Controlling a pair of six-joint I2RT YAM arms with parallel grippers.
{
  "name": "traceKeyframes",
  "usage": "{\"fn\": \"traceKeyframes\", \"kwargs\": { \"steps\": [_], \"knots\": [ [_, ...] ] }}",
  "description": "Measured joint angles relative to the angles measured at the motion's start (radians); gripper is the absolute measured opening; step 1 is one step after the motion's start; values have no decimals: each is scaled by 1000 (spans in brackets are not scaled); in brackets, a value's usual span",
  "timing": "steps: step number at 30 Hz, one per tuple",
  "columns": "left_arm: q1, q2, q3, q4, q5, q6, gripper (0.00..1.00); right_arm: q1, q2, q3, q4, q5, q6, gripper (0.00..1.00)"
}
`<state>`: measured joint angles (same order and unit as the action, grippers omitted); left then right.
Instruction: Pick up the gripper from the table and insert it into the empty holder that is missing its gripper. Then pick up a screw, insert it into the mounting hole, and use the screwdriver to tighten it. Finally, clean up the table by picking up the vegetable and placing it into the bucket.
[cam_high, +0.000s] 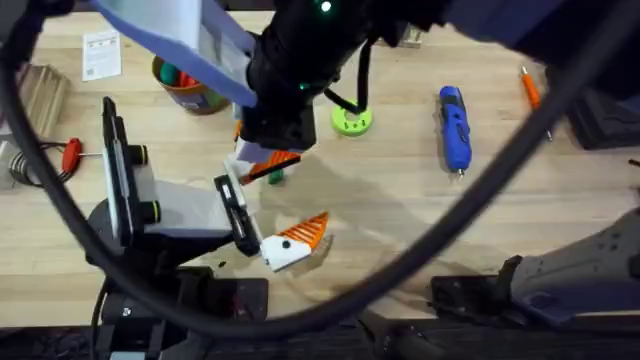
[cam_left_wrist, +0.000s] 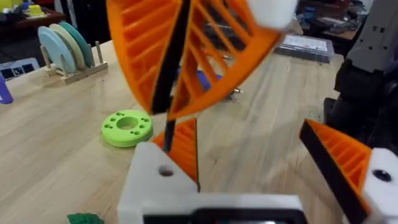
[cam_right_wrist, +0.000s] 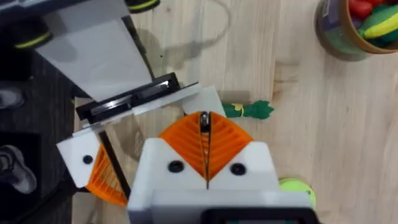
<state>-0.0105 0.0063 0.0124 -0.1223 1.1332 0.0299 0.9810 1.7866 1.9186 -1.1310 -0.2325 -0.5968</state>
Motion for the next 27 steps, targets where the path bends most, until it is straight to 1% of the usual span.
{"fn": "traceKeyframes", "kwargs": {
  "steps": [27],
  "knots": [
    [0, 0, 0, 0, 0, 0, 986, 0, 21, -13, 2, 0, -3, 6]
  ]
}}
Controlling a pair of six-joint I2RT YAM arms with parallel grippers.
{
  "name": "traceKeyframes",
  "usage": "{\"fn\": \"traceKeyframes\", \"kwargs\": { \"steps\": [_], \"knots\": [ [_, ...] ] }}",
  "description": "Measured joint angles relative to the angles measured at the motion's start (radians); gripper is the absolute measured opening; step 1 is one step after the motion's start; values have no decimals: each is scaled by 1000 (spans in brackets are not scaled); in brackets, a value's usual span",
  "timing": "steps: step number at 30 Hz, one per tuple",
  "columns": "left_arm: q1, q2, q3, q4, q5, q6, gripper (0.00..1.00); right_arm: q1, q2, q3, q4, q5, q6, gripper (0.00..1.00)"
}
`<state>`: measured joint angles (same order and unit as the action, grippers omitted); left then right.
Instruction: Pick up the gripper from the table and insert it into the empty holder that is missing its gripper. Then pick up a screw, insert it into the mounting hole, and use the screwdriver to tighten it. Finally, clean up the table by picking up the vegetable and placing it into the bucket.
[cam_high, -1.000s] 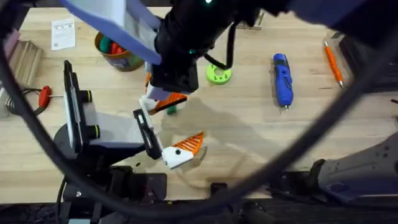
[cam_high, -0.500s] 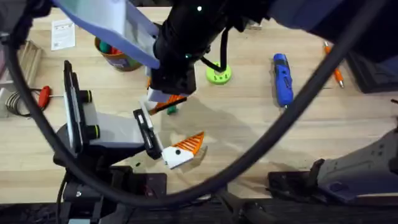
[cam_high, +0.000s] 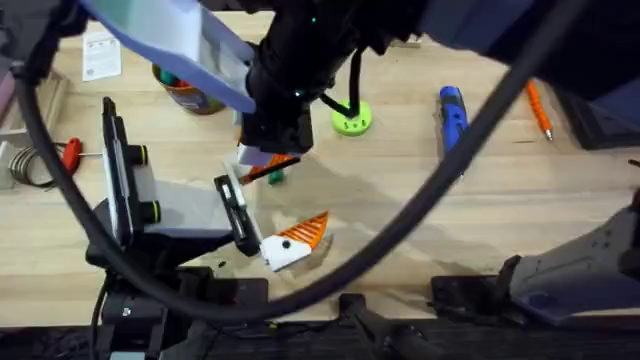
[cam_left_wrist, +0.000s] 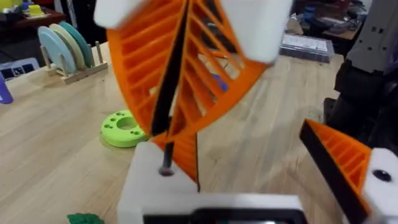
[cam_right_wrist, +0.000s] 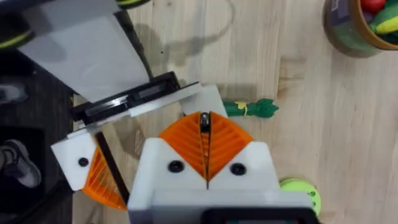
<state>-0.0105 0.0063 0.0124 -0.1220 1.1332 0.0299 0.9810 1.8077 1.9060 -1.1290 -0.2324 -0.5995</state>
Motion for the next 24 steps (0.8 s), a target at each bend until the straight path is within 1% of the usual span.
{"fn": "traceKeyframes", "kwargs": {
  "steps": [24],
  "knots": [
    [0, 0, 0, 0, 0, 0, 986, 0, 14, -3, -2, 0, 0, 6]
  ]
}}
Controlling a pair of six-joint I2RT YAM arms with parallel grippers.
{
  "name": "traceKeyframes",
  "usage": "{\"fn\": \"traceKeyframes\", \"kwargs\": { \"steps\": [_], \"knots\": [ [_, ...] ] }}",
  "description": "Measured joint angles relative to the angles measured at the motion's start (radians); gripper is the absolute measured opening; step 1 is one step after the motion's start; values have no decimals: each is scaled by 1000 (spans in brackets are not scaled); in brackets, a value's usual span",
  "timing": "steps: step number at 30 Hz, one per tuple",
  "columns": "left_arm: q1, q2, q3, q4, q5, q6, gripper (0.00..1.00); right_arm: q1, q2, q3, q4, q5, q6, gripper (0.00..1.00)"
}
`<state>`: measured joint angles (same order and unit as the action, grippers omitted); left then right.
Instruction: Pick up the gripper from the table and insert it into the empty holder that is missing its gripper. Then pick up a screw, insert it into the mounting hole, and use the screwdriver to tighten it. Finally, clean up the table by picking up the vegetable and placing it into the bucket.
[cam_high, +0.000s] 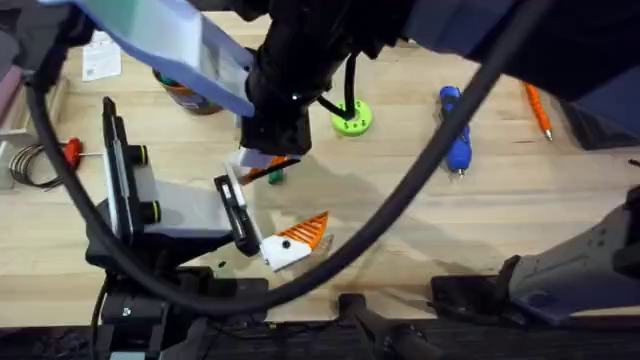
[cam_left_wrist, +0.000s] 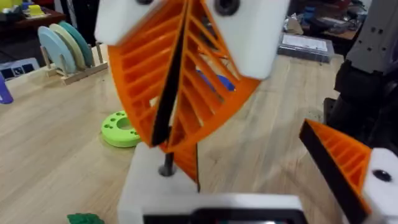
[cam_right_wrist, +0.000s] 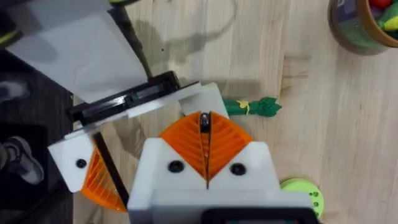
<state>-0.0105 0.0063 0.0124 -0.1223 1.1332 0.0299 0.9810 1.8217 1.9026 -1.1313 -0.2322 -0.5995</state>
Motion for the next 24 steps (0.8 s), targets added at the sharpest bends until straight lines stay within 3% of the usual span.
{"fn": "traceKeyframes", "kwargs": {
  "steps": [24],
  "knots": [
    [0, 0, 0, 0, 0, -5, 986, 0, 13, 0, 2, 0, 0, 6]
  ]
}}
